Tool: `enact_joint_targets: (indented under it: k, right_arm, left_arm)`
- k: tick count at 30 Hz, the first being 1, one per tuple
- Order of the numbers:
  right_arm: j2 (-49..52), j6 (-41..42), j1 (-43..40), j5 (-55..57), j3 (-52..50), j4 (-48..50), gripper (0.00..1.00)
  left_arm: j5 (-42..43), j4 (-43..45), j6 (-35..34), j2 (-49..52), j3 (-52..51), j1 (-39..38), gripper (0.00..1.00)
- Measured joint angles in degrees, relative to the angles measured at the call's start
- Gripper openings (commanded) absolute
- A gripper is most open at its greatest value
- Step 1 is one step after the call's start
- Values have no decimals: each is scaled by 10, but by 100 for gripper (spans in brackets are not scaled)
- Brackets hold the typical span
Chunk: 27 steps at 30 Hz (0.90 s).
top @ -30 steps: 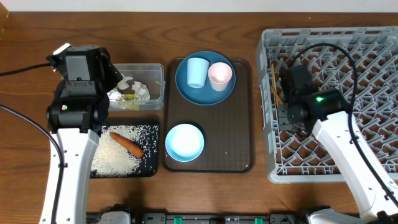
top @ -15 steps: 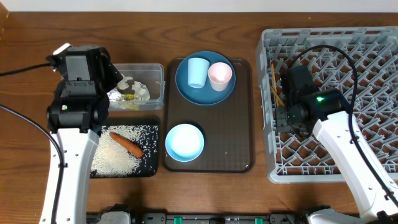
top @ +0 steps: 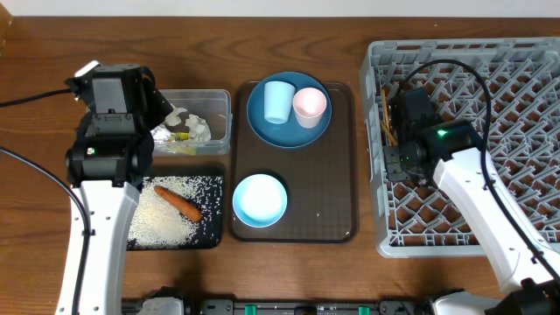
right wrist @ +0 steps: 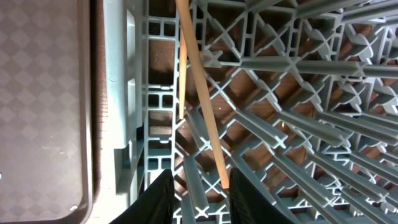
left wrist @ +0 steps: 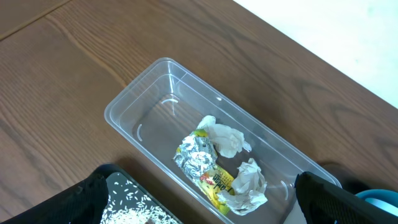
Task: Sort waste into correct bins and load items into the dishwasher rack
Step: 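Lower the chopstick into the rack slot beside the first one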
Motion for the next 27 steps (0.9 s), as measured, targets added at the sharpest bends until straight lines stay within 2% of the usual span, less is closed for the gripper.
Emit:
enact_joint_targets:
  k: [4,17,21,27]
  right_arm:
    - [2,-6,-1,0,0,0,32]
    - [27,-8,-35,-21,-7,5,27]
    - [27,-9,-35,-29,-7,0,20]
    - [27,-10,-35,-33,-7,-21,18]
  left_arm:
    - [0,0,0,0,0,0,98]
    - [0,0,0,0,0,0,98]
    - [0,0,0,0,0,0,98]
    - [0,0,0,0,0,0,98]
